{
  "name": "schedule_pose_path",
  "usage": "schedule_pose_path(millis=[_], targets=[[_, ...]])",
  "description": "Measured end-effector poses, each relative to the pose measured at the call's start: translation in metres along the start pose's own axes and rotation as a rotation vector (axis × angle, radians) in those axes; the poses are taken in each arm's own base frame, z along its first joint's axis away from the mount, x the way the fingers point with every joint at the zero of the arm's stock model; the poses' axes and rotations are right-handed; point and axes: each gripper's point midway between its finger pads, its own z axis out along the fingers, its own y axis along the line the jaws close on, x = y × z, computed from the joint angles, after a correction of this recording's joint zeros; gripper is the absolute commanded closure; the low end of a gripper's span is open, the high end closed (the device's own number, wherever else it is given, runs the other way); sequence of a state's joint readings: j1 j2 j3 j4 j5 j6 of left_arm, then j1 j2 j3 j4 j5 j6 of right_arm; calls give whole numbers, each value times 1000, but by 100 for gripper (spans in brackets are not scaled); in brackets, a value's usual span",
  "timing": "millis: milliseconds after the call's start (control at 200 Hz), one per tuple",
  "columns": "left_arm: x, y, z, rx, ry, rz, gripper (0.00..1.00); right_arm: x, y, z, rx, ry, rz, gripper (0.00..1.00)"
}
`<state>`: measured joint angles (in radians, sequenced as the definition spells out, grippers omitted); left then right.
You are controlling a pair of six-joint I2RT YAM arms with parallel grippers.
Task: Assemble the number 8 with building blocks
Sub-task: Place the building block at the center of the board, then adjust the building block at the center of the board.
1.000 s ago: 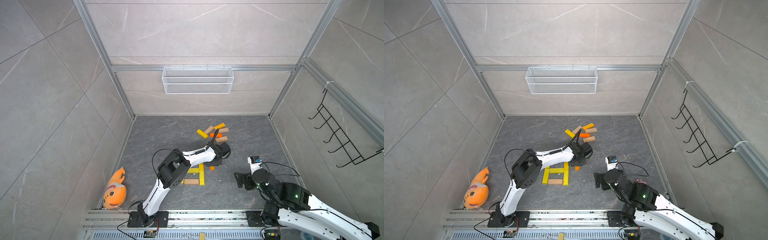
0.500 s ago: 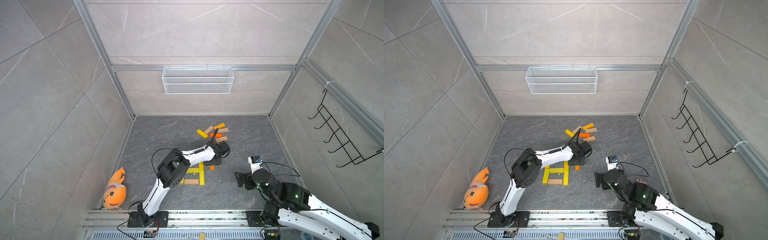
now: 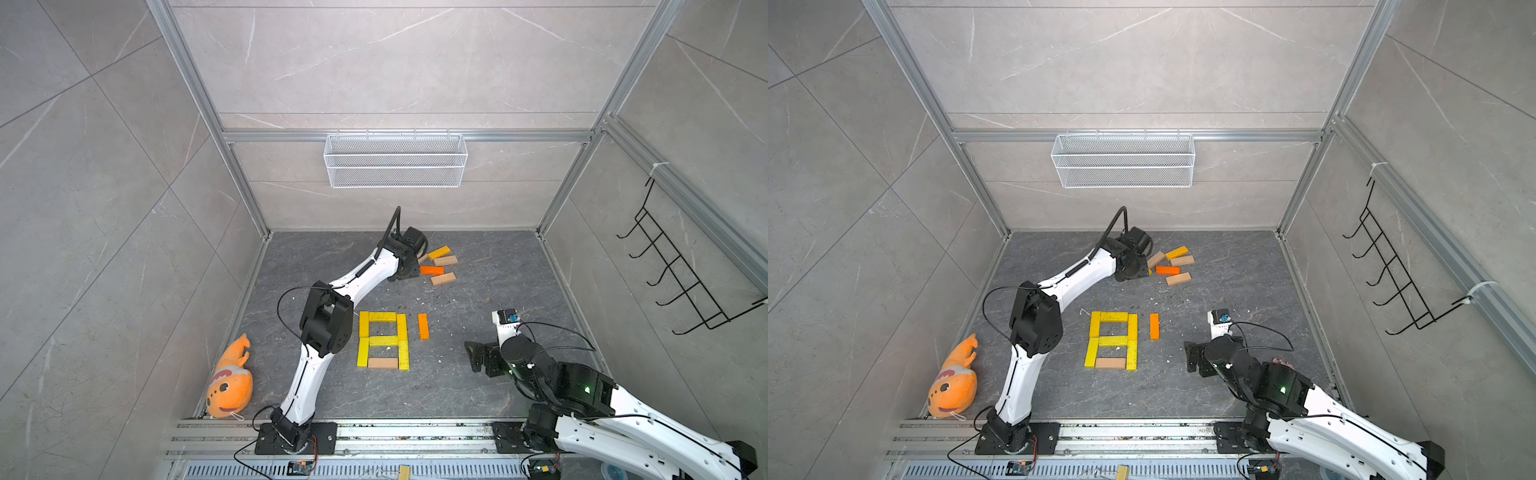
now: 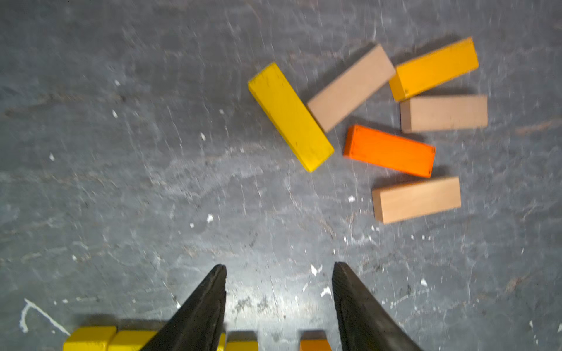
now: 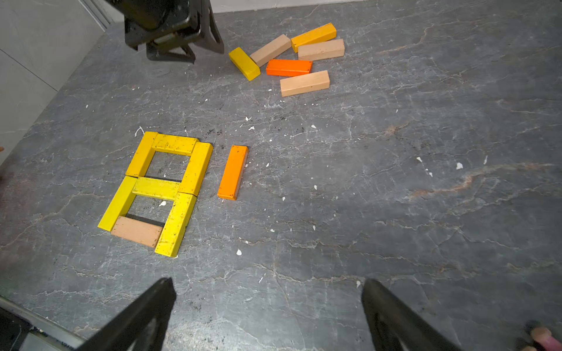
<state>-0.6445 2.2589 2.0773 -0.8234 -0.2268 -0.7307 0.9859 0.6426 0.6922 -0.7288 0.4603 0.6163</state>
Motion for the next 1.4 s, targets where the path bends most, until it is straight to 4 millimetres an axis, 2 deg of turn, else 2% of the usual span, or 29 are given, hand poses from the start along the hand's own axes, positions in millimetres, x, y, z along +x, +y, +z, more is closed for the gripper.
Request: schedule_pose_path(millis=[55, 150, 305, 409, 714, 1058, 1403], targets=[[-11, 4, 7, -2, -8, -17, 36, 1, 2, 2, -4, 6, -2, 2], [-18, 11, 26, -7, 9, -37, 33, 0, 7, 4, -18, 10, -2, 2], [-11, 25, 64, -21, 74, -72, 32, -1, 12, 6, -35, 11, 1, 2], [-9, 30, 78, -8, 101, -113, 33, 0, 13, 8, -37, 16, 0, 2], [-33, 15, 90, 100, 64, -205, 32, 2, 13, 10, -32, 27, -6, 2], [-41, 5, 108, 151, 53, -249, 33, 4, 14, 13, -20, 42, -15, 2], [-47, 7, 114, 149, 46, -279, 44, 4, 12, 13, -14, 37, -14, 2]])
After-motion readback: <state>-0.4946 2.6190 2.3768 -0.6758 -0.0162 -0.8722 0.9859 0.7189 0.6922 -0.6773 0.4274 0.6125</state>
